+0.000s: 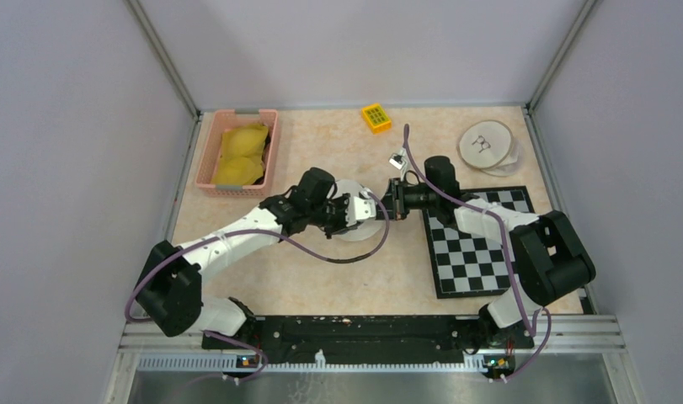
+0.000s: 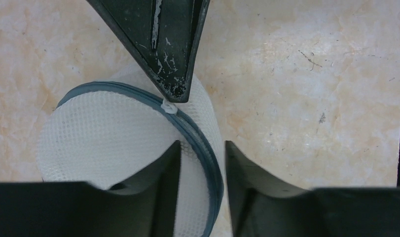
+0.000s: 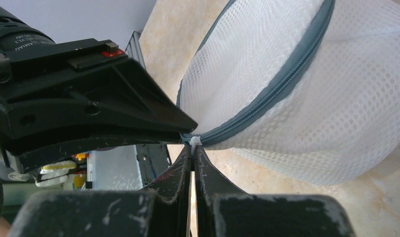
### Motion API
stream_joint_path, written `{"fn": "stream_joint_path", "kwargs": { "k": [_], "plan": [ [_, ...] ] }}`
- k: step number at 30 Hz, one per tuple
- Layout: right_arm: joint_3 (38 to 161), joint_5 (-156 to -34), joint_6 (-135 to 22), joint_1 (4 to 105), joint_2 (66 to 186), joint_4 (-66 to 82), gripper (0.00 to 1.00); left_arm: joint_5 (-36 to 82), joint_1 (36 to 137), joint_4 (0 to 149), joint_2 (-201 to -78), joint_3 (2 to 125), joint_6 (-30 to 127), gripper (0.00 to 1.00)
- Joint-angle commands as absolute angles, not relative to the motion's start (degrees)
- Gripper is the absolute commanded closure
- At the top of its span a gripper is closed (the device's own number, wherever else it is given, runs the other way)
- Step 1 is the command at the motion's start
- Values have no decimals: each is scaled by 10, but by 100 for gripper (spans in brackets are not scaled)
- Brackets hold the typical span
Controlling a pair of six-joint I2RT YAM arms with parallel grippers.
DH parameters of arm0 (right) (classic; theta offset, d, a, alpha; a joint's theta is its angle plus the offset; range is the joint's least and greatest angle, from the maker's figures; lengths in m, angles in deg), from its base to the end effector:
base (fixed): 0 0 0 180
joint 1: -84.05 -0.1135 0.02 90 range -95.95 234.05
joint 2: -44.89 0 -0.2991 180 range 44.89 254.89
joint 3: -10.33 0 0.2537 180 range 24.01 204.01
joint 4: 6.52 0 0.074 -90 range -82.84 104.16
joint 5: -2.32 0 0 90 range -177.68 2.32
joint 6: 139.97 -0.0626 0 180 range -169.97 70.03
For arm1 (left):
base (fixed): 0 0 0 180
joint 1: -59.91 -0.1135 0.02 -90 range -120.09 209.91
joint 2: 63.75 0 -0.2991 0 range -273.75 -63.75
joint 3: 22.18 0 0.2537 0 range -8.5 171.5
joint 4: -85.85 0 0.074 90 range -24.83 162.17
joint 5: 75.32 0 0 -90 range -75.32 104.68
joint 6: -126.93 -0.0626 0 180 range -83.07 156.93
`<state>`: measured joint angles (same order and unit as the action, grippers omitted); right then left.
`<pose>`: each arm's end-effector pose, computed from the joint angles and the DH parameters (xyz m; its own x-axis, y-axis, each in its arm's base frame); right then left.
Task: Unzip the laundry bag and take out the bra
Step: Unzip the laundry bag at the center of the board.
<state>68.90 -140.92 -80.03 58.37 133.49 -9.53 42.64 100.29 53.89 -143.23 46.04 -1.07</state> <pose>0.2771 0.1889 0.2349 -0.8065 -0.0551 -0.5887 -0.5761 0.2977 0.7612 0.2159 -0.2222 0.2695 0.1015 0.6276 -0.7719 0.9772 0.0826 0.1956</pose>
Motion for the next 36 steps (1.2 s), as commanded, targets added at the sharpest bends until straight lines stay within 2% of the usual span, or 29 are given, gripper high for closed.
{"fn": "stream_joint_path", "kwargs": {
  "k": [1,3,13,19,29,33,36],
  "plan": [
    [692,-1407,-786,581,1331,-101,100,389,1007,570,-1426,470,-1,91],
    [690,-1401,-775,586,1332,-92,100,375,1007,563,-1419,463,-2,100],
    [689,-1395,-745,627,1332,-68,100,308,1004,554,-1376,387,-80,100],
    [697,-1394,-736,633,1343,-71,100,288,988,544,-1353,388,-105,100],
    [717,-1416,-780,600,1370,-118,100,333,962,480,-1307,407,-162,100],
    [705,-1423,-803,586,1367,-144,100,355,963,470,-1317,428,-126,70],
    [703,-1425,-810,585,1358,-147,100,410,963,470,-1321,446,-111,53]
  ]
}}
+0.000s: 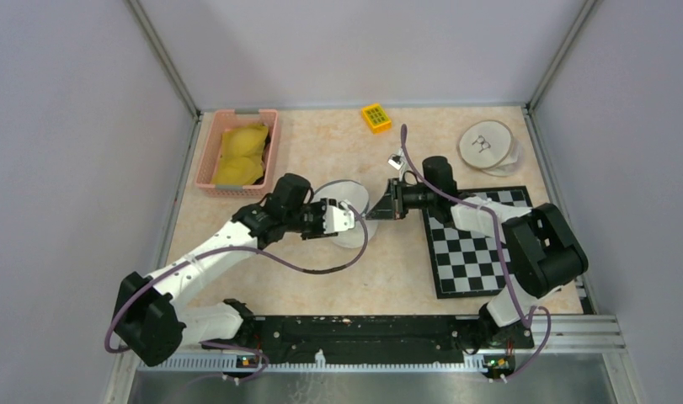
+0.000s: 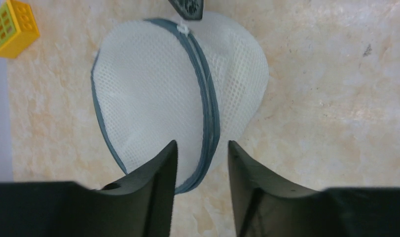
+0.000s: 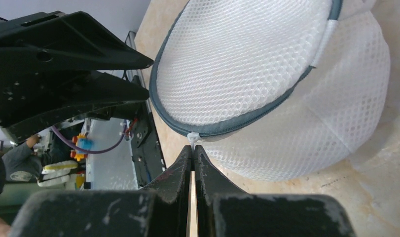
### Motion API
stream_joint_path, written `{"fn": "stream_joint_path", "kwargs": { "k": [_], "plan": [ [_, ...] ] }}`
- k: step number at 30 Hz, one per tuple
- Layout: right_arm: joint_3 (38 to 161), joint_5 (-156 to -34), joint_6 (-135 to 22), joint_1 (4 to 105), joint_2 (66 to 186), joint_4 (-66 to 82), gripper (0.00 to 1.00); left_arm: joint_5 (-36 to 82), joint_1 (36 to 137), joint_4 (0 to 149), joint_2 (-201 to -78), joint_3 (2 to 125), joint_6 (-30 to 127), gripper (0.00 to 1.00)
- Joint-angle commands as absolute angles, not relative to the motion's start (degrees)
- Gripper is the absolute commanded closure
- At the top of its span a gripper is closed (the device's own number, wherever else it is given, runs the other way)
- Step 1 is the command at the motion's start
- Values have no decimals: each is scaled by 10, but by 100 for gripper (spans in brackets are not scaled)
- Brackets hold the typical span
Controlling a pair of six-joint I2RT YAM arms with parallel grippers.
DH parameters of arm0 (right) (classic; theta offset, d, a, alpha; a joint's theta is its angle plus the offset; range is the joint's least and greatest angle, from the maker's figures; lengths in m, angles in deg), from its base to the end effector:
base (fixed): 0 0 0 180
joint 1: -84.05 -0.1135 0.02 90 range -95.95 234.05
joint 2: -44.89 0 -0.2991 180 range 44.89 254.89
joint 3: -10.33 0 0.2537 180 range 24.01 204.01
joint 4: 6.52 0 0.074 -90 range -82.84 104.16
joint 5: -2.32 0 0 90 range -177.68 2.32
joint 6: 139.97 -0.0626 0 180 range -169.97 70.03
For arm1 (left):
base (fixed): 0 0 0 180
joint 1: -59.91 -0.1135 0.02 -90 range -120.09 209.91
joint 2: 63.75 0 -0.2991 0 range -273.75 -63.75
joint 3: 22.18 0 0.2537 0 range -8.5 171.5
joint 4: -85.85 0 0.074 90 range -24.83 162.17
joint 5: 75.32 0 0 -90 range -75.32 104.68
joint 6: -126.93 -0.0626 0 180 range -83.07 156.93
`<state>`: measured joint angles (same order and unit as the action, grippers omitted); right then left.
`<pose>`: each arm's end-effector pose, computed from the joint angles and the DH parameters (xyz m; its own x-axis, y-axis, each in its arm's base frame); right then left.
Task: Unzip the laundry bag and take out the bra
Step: Unzip the laundry bag at the center of the board.
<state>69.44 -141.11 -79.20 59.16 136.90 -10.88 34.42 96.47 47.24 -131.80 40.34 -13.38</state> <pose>0.2884 0.1892 0.2214 -0.8132 -0.0566 -0.5792 -0.5657 0.3107 0.7638 0.1931 -0.1695 0.2739 0.2240 0.7356 -0.6393 0.9128 0.0714 0.4020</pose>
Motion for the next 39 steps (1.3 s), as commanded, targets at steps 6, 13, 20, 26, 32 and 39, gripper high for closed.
{"fn": "stream_joint_path", "kwargs": {
  "k": [6,13,20,26,32,39],
  "plan": [
    [708,-1428,-823,582,1348,-151,100,465,969,500,-1361,475,-38,42],
    [707,-1431,-825,579,1336,-147,100,433,977,550,-1416,482,22,52],
    [715,-1408,-775,591,1324,-83,100,385,977,530,-1411,482,6,98],
    [716,-1374,-728,619,1330,-40,100,345,974,533,-1381,424,-67,100],
    [721,-1366,-719,630,1332,-33,100,326,970,537,-1373,397,-102,100],
    [742,-1356,-722,632,1338,-37,100,283,958,568,-1385,388,-103,100]
  ]
}}
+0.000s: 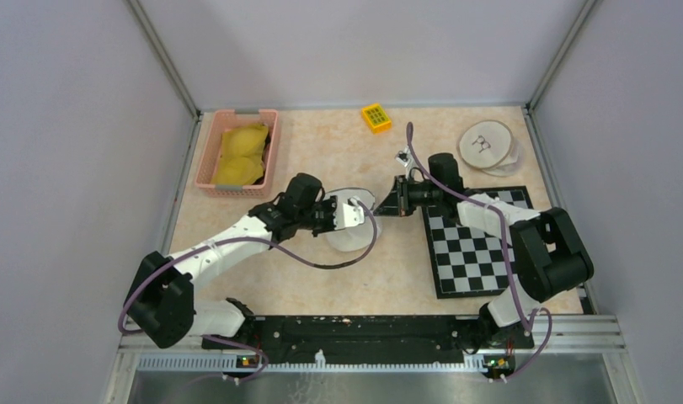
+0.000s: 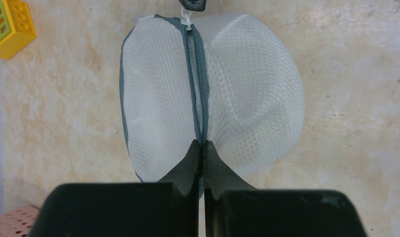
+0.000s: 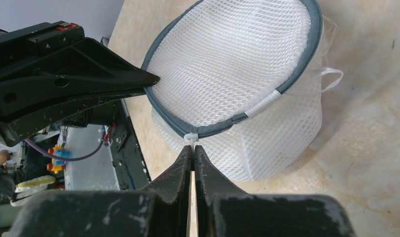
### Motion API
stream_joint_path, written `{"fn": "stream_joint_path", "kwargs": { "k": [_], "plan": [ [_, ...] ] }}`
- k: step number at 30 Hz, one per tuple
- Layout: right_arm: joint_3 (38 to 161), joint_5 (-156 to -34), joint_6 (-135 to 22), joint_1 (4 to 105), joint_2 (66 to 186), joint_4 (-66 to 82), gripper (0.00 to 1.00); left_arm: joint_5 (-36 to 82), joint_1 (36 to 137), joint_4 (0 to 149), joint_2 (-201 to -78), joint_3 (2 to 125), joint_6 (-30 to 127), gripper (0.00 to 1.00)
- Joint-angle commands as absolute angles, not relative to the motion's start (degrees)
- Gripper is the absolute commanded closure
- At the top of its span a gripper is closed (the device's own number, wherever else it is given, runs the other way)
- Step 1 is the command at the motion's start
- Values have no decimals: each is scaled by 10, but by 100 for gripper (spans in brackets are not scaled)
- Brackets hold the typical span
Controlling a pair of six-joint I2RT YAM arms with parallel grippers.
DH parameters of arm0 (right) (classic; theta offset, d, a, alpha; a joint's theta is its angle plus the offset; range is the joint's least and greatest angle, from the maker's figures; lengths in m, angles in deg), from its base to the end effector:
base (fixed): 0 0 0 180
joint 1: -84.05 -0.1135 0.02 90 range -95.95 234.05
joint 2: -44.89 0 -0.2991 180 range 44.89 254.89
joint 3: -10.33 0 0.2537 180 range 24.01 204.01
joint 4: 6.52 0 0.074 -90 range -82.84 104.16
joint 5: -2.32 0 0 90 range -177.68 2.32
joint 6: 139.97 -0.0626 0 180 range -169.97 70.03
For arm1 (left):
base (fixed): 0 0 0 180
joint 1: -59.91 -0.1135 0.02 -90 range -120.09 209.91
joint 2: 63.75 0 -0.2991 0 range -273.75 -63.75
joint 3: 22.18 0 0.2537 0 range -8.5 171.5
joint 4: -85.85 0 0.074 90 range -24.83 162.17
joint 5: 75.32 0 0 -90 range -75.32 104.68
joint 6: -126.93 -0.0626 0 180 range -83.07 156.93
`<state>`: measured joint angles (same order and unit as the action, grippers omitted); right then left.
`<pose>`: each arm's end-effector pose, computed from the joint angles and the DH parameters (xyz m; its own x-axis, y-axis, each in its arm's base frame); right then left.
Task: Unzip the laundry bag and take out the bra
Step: Unzip the laundry bag at the center of the board.
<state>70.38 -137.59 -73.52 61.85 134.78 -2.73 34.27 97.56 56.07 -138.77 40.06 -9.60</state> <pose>0.2918 0.1708 0.2231 -0.8029 -0.0498 -0.5940 -0.5588 0.4096 0.7211 0.2152 -0.1926 0.2564 0.1911 0.7161 -0.6713 0.9191 0.1096 0.3785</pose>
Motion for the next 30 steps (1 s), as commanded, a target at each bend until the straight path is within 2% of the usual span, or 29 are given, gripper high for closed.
{"fn": "stream_joint_path", "kwargs": {
  "k": [1,4,5,6,8,10,12,15,20,25,30],
  "plan": [
    [745,-1353,-722,632,1341,-37,100,280,952,573,-1389,389,-102,100],
    [752,-1356,-729,633,1347,-44,100,297,931,564,-1396,411,-88,99],
    [753,-1361,-739,632,1348,-51,100,310,930,557,-1396,422,-84,94],
    [753,-1367,-748,632,1349,-57,100,331,930,547,-1394,432,-83,87],
    [753,-1381,-766,630,1351,-69,100,387,930,529,-1387,454,-77,64],
    [752,-1390,-781,625,1351,-78,100,425,931,528,-1383,468,-67,50],
    [752,-1397,-791,619,1349,-84,100,451,931,530,-1383,480,-56,44],
    [750,-1398,-798,610,1343,-86,100,470,934,531,-1395,496,-44,42],
    [752,-1401,-802,602,1342,-87,100,472,937,539,-1430,512,-37,45],
    [753,-1398,-790,603,1338,-73,100,452,937,511,-1472,536,-35,73],
    [755,-1395,-766,621,1341,-52,100,422,936,496,-1470,527,-47,97]
  ]
}}
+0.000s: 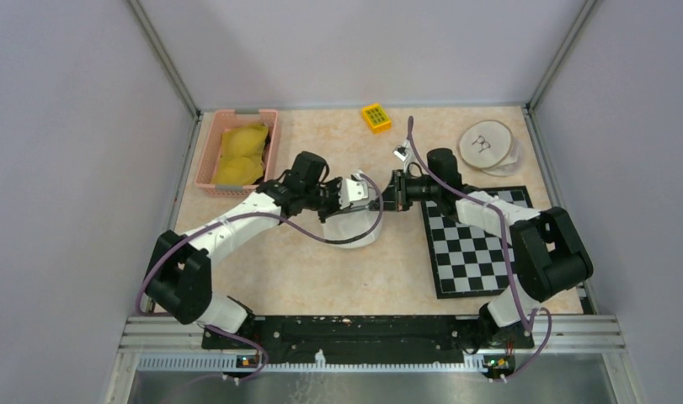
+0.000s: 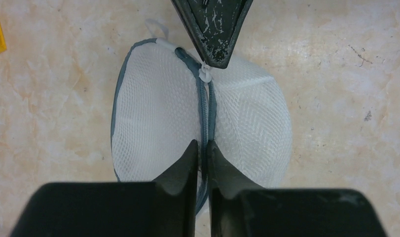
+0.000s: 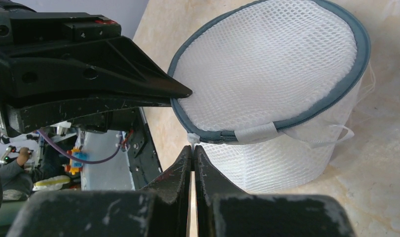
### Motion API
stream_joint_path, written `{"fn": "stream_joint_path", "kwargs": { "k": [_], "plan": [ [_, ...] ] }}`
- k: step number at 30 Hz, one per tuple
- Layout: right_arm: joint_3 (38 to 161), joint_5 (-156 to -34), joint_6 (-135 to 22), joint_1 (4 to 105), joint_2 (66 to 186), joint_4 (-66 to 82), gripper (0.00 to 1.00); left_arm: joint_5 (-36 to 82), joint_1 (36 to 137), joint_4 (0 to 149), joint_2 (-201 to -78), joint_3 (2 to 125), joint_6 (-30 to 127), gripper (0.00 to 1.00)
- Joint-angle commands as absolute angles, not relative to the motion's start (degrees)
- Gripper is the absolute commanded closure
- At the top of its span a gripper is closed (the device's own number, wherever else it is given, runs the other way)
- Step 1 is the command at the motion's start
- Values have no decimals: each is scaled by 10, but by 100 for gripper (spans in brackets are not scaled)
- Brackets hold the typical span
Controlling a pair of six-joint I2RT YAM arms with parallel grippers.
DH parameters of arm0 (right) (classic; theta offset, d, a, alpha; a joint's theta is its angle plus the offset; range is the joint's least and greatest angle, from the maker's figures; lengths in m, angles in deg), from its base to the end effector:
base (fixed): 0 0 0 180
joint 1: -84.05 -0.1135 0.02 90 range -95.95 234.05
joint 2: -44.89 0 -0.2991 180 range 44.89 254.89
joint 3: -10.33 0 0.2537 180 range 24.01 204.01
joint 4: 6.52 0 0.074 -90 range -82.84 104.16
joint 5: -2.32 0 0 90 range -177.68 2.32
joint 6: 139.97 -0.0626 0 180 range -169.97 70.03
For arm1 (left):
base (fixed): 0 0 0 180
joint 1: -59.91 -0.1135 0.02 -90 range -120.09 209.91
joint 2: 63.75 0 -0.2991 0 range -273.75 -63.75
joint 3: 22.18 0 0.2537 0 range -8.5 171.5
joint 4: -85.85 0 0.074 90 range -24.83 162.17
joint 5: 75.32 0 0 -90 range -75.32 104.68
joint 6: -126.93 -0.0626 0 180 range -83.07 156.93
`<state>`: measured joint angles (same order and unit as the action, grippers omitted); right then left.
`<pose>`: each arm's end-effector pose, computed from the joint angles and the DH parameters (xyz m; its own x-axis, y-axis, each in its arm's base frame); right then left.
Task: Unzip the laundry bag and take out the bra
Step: Unzip the laundry bag at the center of the board.
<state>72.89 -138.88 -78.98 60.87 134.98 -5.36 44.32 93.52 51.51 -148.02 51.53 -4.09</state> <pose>0.2977 0.1806 0.2410 -0.8103 -0.0164 -0.5857 -0.5513 0.3601 0.7526 0.2581 -0.2087 0.2740 0.0637 0.6426 -0.7635 0.9689 0.1434 0.2015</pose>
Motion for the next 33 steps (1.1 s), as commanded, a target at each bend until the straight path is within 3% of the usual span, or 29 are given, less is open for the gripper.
{"fn": "stream_joint_path", "kwargs": {
  "k": [1,11,25,33],
  "plan": [
    [756,-1393,-758,627,1342,-46,100,415,935,498,-1465,520,-49,100],
    [754,-1387,-707,646,1357,-13,100,392,925,516,-1444,471,-61,100],
    [875,-1391,-720,645,1397,-4,100,335,918,540,-1483,548,-74,100],
    [820,-1418,-722,632,1331,18,100,417,922,478,-1409,544,-140,100]
  ]
}}
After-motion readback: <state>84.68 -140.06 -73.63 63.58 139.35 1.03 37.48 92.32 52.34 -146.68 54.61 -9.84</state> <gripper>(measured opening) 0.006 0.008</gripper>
